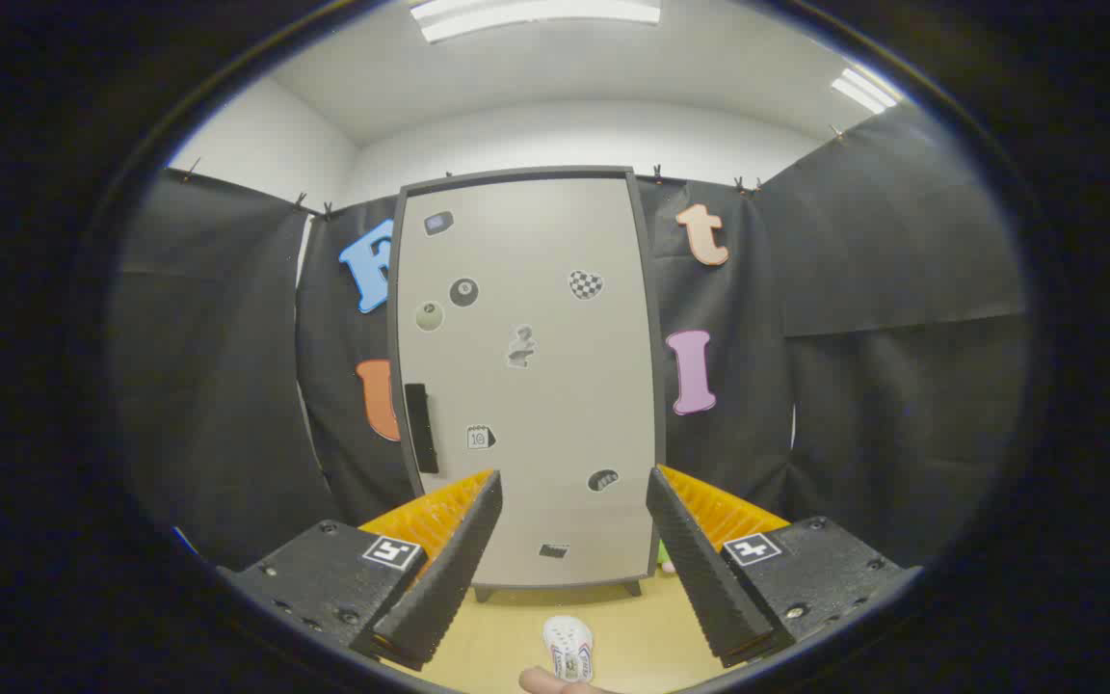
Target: Open the shoe cabinet door, grab the shoes and put them into the shoe cabinet, then close the shoe cabinet door.
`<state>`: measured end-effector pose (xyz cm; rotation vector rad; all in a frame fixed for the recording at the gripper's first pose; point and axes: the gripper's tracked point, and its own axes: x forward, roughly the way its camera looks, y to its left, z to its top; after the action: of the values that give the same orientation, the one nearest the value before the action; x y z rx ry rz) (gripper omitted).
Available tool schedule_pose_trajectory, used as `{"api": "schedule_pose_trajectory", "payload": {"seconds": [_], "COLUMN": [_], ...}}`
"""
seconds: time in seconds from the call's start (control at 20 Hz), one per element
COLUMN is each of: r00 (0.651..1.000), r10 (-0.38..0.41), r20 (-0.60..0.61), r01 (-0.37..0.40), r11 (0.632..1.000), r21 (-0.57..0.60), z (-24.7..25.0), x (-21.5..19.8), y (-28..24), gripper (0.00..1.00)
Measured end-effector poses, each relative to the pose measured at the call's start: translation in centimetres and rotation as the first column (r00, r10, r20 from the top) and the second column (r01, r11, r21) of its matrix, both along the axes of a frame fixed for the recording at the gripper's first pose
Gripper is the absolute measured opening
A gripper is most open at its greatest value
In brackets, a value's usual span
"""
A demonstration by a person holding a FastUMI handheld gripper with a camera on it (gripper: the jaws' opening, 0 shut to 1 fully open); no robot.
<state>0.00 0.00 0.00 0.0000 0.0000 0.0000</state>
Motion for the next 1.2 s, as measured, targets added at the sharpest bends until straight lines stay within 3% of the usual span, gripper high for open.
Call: {"api": "schedule_pose_trajectory", "payload": {"seconds": [0.5, 0.65, 0.85, 1.0, 1.2], "r00": [0.999, 0.997, 0.990, 0.990, 0.973], "r10": [0.036, 0.077, 0.138, 0.144, 0.225], "r20": [-0.010, -0.021, -0.012, -0.006, -0.049], "r01": [-0.037, -0.078, -0.139, -0.144, -0.228], "r11": [0.997, 0.994, 0.988, 0.986, 0.971], "r21": [-0.066, -0.071, -0.073, -0.081, -0.072], "z": [-0.7, -1.0, -1.2, -1.4, -1.9], "x": [1.3, 2.3, 4.8, 7.8, 12.1], "y": [2.0, 3.3, 6.0, 8.2, 13.0], "gripper": [0.99, 0.99, 0.99, 0.99, 0.99]}}
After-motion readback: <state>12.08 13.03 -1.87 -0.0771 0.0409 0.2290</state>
